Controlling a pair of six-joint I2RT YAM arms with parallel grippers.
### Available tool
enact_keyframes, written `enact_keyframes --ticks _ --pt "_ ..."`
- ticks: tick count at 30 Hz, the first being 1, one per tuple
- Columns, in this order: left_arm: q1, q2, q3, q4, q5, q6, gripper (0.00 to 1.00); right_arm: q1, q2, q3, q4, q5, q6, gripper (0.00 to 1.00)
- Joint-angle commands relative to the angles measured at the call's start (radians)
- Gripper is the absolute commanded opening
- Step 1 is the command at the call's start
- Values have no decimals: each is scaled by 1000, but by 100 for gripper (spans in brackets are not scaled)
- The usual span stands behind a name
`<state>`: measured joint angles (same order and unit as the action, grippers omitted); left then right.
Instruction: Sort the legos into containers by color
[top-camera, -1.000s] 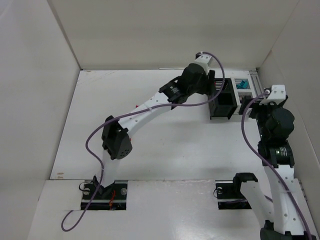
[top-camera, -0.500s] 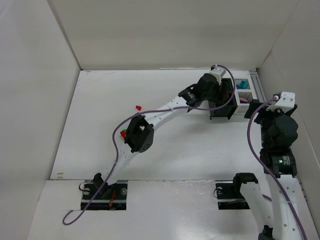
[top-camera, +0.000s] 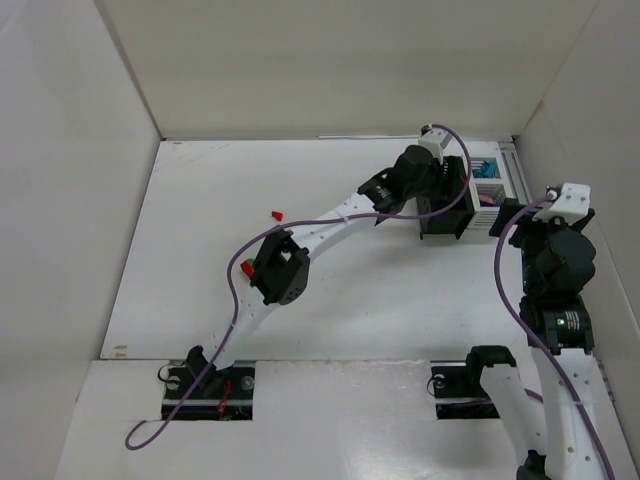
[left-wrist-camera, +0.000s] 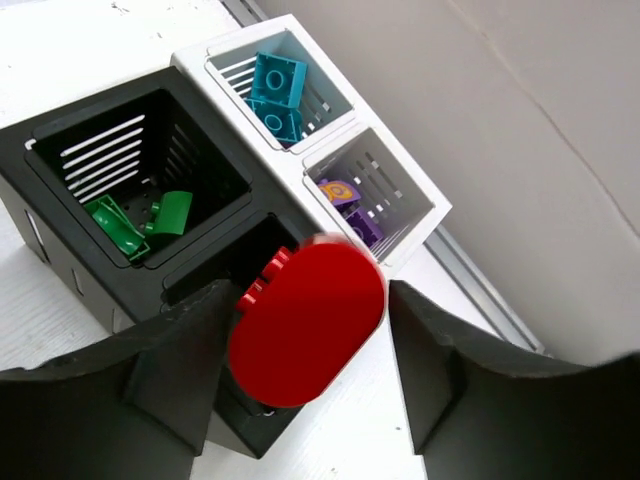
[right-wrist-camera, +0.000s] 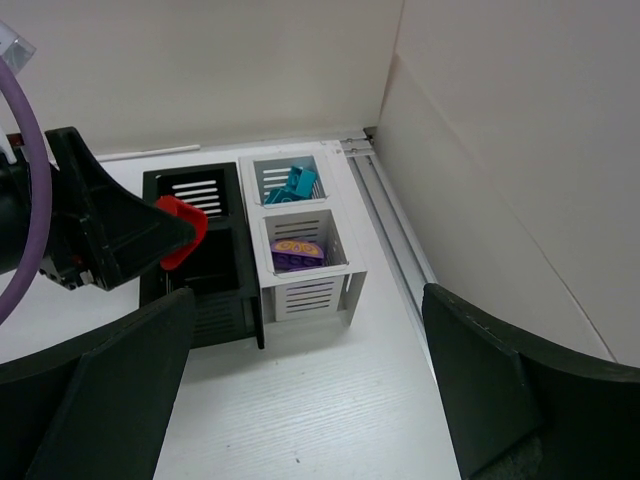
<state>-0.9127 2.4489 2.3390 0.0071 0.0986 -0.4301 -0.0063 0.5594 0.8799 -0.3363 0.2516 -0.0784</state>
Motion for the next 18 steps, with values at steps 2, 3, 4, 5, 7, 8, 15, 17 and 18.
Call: enact_keyframes --ticks 2,3,4,5,7,8,15,17,18 --pt "-2 -16 39 74 -25 -2 71 -3 5 8 25 0 -1 99" --pt "-2 -28 28 74 -25 8 76 -3 5 8 25 0 -1 99" --pt "-2 -28 28 74 -25 17 81 -3 5 8 25 0 -1 99" --pt "-2 -45 13 74 -25 17 83 -3 5 8 25 0 -1 99" --pt "-2 -77 -13 85 -25 28 87 -3 5 8 25 0 -1 99" --pt "-2 -88 -29 85 -25 28 89 -3 5 8 25 0 -1 99" --pt "18 -302 -223 -18 -135 68 100 -3 78 8 59 -93 -81 99" --pt "43 -457 -350 -32 -164 39 100 -3 121 22 80 -218 -116 99" --pt "76 -522 -430 -32 -177 25 100 -3 146 34 104 -273 -153 99"
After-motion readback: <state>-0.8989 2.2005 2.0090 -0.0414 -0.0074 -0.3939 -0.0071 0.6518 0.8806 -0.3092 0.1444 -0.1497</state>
